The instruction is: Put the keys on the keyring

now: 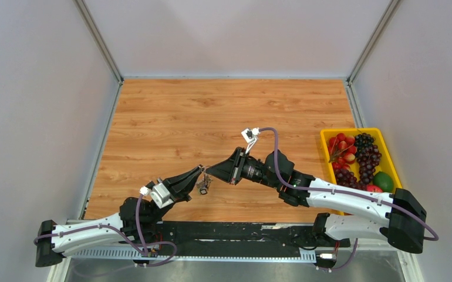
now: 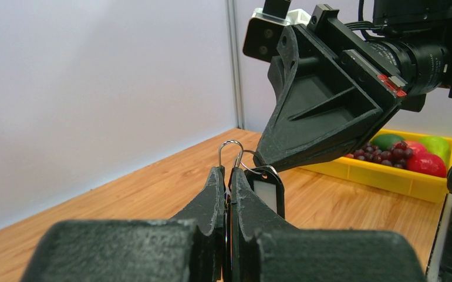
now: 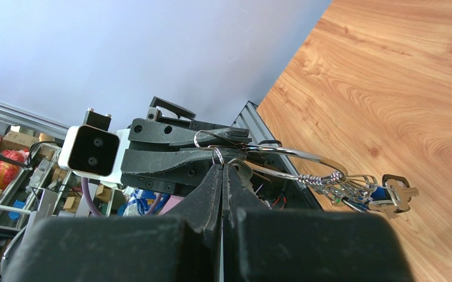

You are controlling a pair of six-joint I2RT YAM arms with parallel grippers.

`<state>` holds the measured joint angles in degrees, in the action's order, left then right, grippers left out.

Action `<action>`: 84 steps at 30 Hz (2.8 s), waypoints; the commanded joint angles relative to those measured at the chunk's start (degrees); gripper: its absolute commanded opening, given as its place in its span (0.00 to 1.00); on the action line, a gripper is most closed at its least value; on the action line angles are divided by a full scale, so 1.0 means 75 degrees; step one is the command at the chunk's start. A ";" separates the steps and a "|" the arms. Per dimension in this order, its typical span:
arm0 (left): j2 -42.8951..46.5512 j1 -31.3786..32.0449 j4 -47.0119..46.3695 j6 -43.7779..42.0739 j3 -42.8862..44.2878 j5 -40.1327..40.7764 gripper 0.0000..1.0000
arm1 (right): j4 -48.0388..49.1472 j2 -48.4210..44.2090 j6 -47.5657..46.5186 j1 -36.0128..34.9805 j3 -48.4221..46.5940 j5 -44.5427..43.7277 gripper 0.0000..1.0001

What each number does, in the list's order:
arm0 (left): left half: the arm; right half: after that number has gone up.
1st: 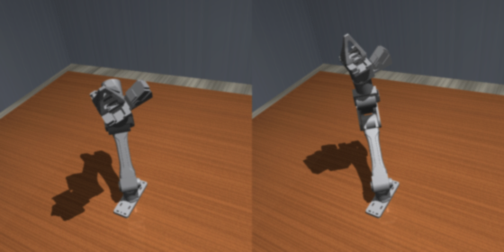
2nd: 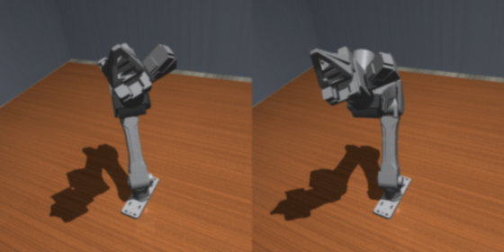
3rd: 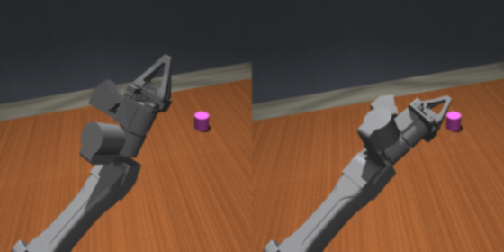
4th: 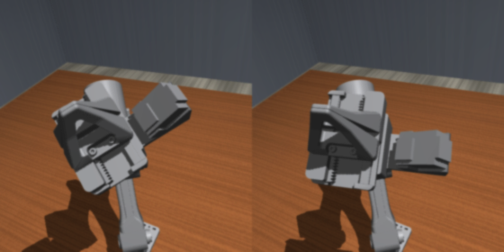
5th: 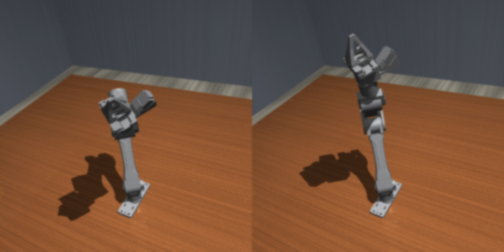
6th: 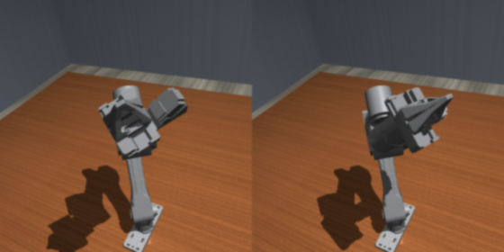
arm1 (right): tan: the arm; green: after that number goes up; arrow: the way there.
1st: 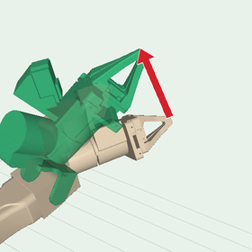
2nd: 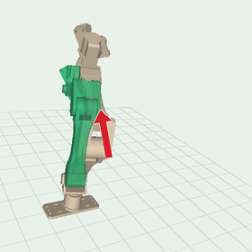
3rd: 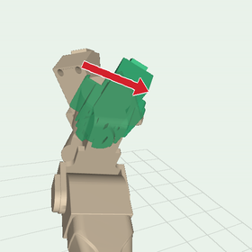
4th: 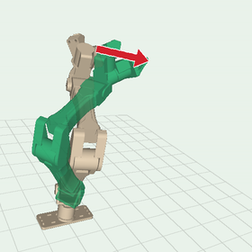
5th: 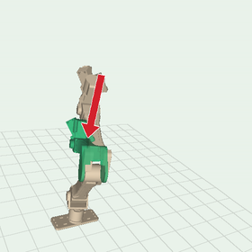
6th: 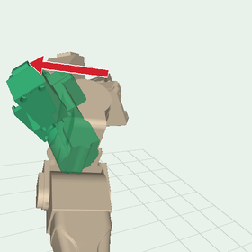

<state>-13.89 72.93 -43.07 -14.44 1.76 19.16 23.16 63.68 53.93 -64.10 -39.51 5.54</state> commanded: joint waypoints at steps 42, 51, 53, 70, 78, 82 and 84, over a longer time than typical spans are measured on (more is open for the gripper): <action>-0.0092 -0.0027 -0.0445 -0.0080 0.0033 -0.0183 0.00 | 0.0703 0.0202 0.0102 -0.0114 -0.0577 -0.0243 0.00; -0.0223 -0.0026 -0.0457 -0.0125 0.0069 -0.0104 0.01 | 0.0668 0.0148 0.0040 -0.0129 -0.0666 -0.0248 0.00; -0.0203 -0.0021 -0.0457 -0.0129 0.0055 -0.0064 0.01 | 0.0654 0.0114 0.0061 -0.0140 -0.0567 -0.0278 0.00; -0.0200 -0.0020 -0.0808 -0.0500 -0.0070 0.0675 0.01 | 0.0386 -0.0569 0.0329 -0.0309 0.0254 -0.0678 0.00; -0.0620 -0.0020 -0.1497 -0.1029 -0.0143 0.0950 0.01 | 0.0030 -0.0277 0.0670 -0.0302 -0.0027 -0.0614 0.00; -0.0851 -0.0020 -0.1828 -0.1276 -0.0162 0.1028 0.01 | -0.0607 0.0052 0.0946 -0.0281 -0.0510 -0.0580 0.00; -0.0885 -0.0020 -0.1982 -0.1365 -0.0164 0.1019 0.01 | -0.0580 0.0119 0.1121 -0.0222 -0.0539 -0.0467 0.00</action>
<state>-19.90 72.77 -50.92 -21.41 0.69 26.33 20.08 63.55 58.78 -65.98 -39.81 1.37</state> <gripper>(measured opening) 0.029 0.003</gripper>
